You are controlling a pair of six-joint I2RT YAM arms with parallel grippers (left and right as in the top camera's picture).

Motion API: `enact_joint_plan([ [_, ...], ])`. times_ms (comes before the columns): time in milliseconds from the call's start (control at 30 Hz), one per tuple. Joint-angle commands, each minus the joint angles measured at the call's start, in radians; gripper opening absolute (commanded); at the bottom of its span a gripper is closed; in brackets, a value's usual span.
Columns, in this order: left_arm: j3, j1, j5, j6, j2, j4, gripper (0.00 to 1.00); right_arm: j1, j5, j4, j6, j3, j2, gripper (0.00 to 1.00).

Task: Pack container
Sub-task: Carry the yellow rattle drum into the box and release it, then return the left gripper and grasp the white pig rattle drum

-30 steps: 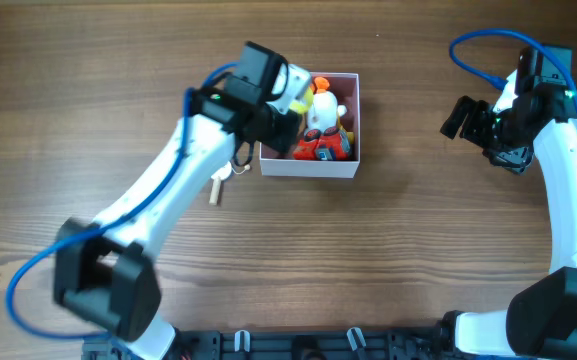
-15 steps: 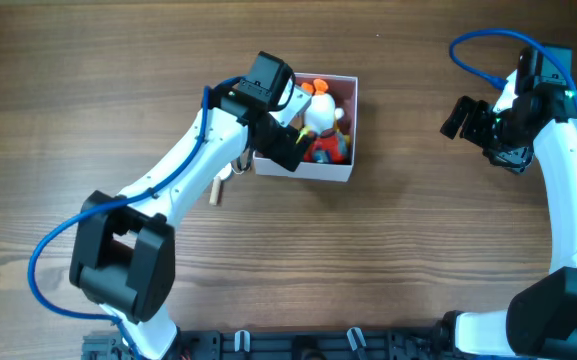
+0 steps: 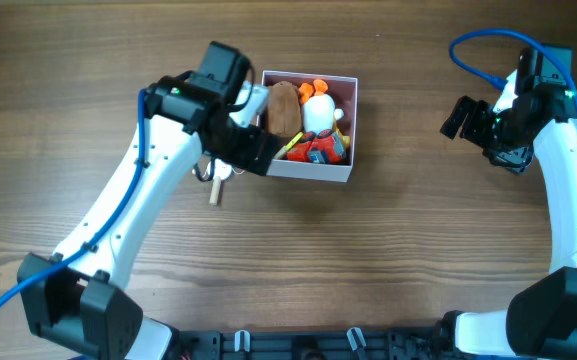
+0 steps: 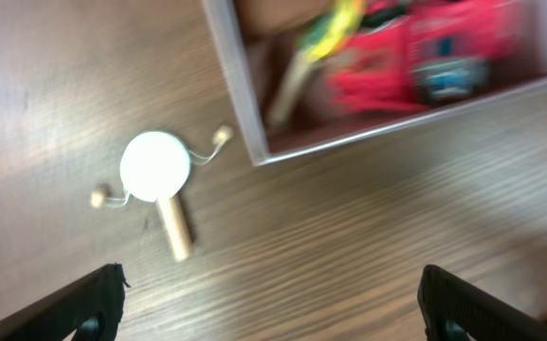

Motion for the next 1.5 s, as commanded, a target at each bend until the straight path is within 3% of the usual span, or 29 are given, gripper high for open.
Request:
enact_joint_plan([
  [0, -0.183, 0.083, -0.006, -0.182, 0.039, 0.074, 1.0, 0.002, -0.005, 0.003, -0.013, -0.014, 0.011, 0.99],
  [100, -0.332, 0.121, -0.005, -0.263, 0.044, 0.186, 1.0, 0.002, -0.005, 0.003, -0.012, -0.014, 0.01, 0.99],
  [267, -0.494, 0.132, -0.005, -0.257, 0.044, 0.383, 1.0, 0.002, -0.005, 0.007, -0.012, -0.014, 0.01, 1.0],
  [400, -0.515, 0.132, -0.054, -0.258, 0.047, 0.452, 0.84, 0.002, -0.005, 0.003, -0.012, -0.014, 0.011, 1.0],
  [433, -0.515, 0.132, -0.071, -0.258, 0.054, 0.459, 0.72, 0.002, -0.005, 0.0, -0.012, -0.014, 0.011, 1.0],
  [767, -0.515, 0.132, -0.085, -0.252, 0.175, 0.528, 0.7, 0.002, -0.005, 0.0, -0.012, -0.014, 0.01, 0.99],
  [800, -0.515, 0.132, -0.085, -0.238, 0.186, 0.536, 0.66, 0.002, -0.005, 0.001, -0.012, -0.014, 0.01, 0.99],
  [967, -0.514, 0.132, -0.085, -0.221, 0.192, 0.546, 0.37, 0.002, -0.005, 0.003, -0.013, -0.014, 0.011, 1.0],
  [1200, -0.486, 0.132, -0.081, -0.201, 0.163, 0.467, 0.06, 0.002, -0.005, 0.006, -0.012, -0.014, 0.011, 0.99],
  [1467, -0.269, 0.131, -0.08, -0.202, 0.059, 0.252, 0.04, 0.002, -0.005, 0.006, -0.013, -0.014, 0.011, 0.99],
])
